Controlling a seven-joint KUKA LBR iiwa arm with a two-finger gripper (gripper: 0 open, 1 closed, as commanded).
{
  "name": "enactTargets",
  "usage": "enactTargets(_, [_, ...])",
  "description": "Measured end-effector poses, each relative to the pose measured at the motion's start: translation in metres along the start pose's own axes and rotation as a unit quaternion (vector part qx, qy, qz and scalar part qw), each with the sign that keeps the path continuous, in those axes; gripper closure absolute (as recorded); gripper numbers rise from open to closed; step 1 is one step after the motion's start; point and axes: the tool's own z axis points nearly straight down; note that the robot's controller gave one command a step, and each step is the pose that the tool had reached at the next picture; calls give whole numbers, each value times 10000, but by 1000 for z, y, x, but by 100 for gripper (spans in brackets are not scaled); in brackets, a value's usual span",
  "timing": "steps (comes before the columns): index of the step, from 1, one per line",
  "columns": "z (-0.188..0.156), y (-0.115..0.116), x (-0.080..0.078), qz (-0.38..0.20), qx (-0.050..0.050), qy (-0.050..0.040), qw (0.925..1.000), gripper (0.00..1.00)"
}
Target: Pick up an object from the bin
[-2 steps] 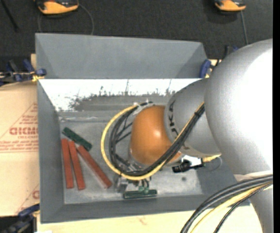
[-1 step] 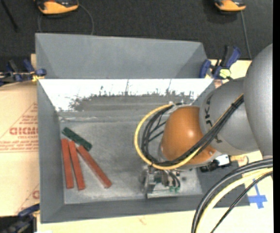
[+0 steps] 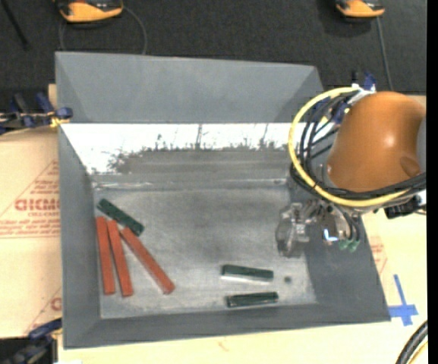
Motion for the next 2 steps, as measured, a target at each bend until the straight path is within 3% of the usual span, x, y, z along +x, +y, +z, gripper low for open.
enactTargets(1, [5,3,2,-8,-13,44,10000,0])
enactTargets(2, [137,8,1,-724,-17,84,9973,0])
